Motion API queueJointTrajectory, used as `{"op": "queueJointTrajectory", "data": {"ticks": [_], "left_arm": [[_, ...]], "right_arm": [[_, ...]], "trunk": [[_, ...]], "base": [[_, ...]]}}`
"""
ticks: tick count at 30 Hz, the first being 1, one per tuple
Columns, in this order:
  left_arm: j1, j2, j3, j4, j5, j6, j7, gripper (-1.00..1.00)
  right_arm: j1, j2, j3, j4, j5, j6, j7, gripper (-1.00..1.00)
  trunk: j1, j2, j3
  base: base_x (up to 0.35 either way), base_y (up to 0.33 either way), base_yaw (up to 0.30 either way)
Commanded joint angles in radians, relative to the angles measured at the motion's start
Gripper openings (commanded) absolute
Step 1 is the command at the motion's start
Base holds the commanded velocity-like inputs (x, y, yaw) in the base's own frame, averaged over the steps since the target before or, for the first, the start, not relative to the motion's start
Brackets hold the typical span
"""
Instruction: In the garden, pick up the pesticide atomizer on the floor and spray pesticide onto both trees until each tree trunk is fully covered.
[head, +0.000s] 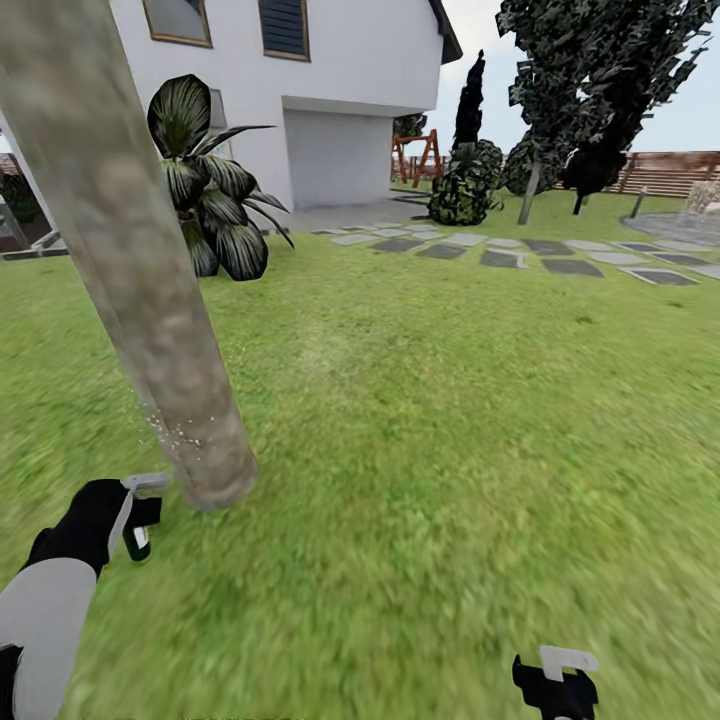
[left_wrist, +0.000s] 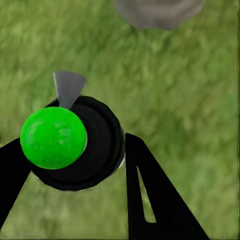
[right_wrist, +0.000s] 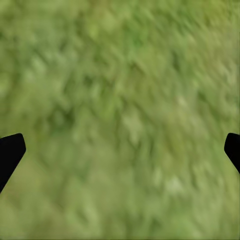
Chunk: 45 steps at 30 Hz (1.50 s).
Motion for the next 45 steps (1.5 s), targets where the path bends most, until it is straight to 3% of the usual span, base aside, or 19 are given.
{"op": "queueJointTrajectory", "data": {"ticks": [1,3,7,18,22,25,37,41,45], "left_arm": [[-0.018,0.0,0.002,-0.008,-0.012,0.021,-0.007,-1.0],[-0.059,0.001,0.001,-0.016,-0.011,0.093,-0.007,-1.0],[-0.108,0.003,-0.001,-0.022,-0.014,0.113,-0.007,-1.0],[-0.106,0.004,-0.002,-0.029,-0.015,0.111,-0.007,-1.0],[-0.101,0.004,-0.004,-0.104,-0.016,0.115,-0.007,-1.0],[-0.099,0.004,-0.003,-0.113,-0.016,0.115,-0.007,-1.0],[-0.104,-0.003,-0.004,-0.115,-0.015,0.115,-0.007,-1.0],[-0.106,-0.007,-0.041,-0.115,-0.016,0.116,-0.006,-1.0],[-0.104,-0.008,-0.051,-0.115,-0.016,0.116,-0.006,-1.0]], "right_arm": [[-0.001,-0.001,-0.007,0.002,0.011,-0.004,-0.004,1.0],[-0.001,-0.002,-0.007,0.002,0.011,-0.004,-0.004,1.0],[0.0,-0.003,-0.008,0.002,0.011,-0.004,-0.004,1.0],[0.0,-0.003,-0.007,0.002,0.011,-0.004,-0.004,1.0],[-0.001,-0.003,-0.008,0.002,0.011,-0.004,-0.004,1.0],[-0.001,-0.003,-0.007,0.002,0.011,-0.004,-0.004,1.0],[-0.001,-0.003,-0.007,0.002,0.011,-0.004,-0.004,1.0],[-0.001,-0.003,-0.007,0.002,0.011,-0.004,-0.004,1.0],[0.0,-0.003,-0.007,0.002,0.011,-0.004,-0.004,1.0]], "trunk": [[0.0,0.0,-0.001],[0.0,0.0,-0.001],[0.0,0.0,-0.001],[0.0,0.0,-0.001],[0.0,0.0,-0.001],[0.0,0.0,-0.001],[0.0,0.0,-0.001],[0.0,0.0,-0.001],[0.0,0.0,-0.001]], "base": [[0.0,0.0,0.022],[0.0,0.0,0.005],[0.0,0.0,0.0],[0.082,-0.153,0.0],[0.01,-0.271,0.0],[0.001,-0.273,0.023],[0.041,-0.274,0.249],[0.138,-0.267,0.262],[0.194,-0.233,0.054]]}}
